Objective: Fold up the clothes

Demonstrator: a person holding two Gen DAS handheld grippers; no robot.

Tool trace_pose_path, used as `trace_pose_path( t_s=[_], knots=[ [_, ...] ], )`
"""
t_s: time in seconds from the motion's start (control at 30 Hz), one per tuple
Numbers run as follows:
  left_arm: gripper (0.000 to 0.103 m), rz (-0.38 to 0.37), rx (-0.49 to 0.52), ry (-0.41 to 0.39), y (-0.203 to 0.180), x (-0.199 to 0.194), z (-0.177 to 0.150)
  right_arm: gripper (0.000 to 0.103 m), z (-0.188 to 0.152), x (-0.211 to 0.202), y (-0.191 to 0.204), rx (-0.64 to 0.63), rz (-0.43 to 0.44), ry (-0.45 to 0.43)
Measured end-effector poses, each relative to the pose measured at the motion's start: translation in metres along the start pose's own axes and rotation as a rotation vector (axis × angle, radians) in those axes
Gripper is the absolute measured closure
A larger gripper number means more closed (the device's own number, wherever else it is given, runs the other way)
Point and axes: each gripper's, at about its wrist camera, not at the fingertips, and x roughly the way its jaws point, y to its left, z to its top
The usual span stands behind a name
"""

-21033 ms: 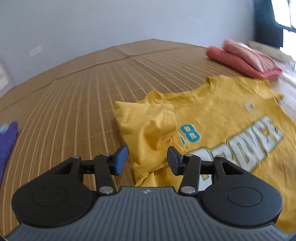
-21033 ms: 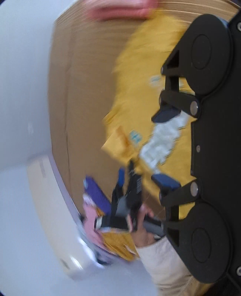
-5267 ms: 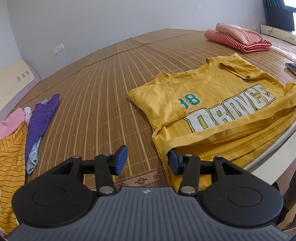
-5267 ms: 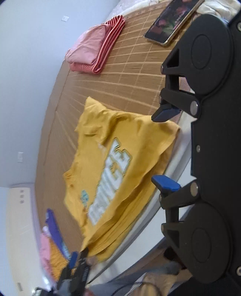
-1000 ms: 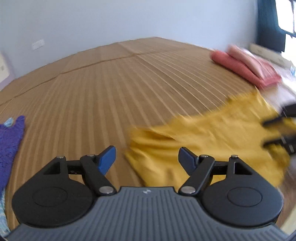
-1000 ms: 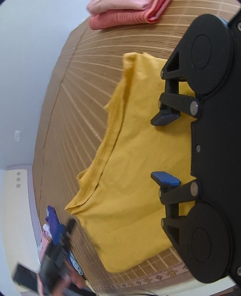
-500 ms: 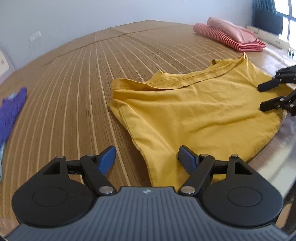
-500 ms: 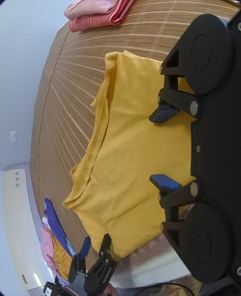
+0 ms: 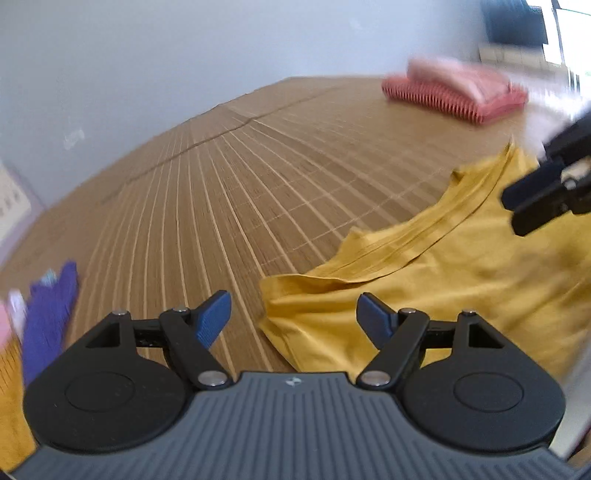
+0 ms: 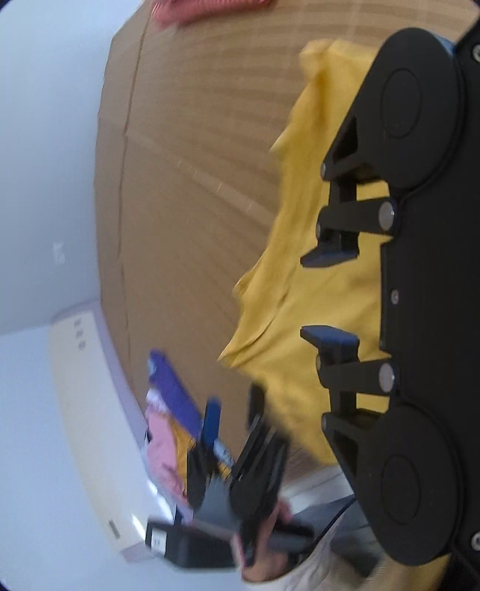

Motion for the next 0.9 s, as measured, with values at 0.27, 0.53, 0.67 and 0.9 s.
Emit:
trace_pose_path(
  t_s=[0.27,0.53,0.67,0.9],
  knots=[
    [0.024,-0.016,0.014,0.002,-0.001,0.023,-0.017,0.088,0.015,0.090,0.018,-0.019,-0.041,0.123],
    [0.023,-0.045,-0.036,-0.023,0.006,0.025,-0.028,0.090,0.029,0.111,0.009,-0.118,-0.271,0.072],
    [0.023,-0.056,-0.076,-0.021,0.009,0.023,-0.027,0.084,0.030,0.096,0.001,-0.097,-0.301,0.027],
    [0.023,0.009,-0.019,-0.004,0.008,0.020,-0.028,0.083,0.026,0.097,0.026,-0.112,-0.080,0.057]
  ],
)
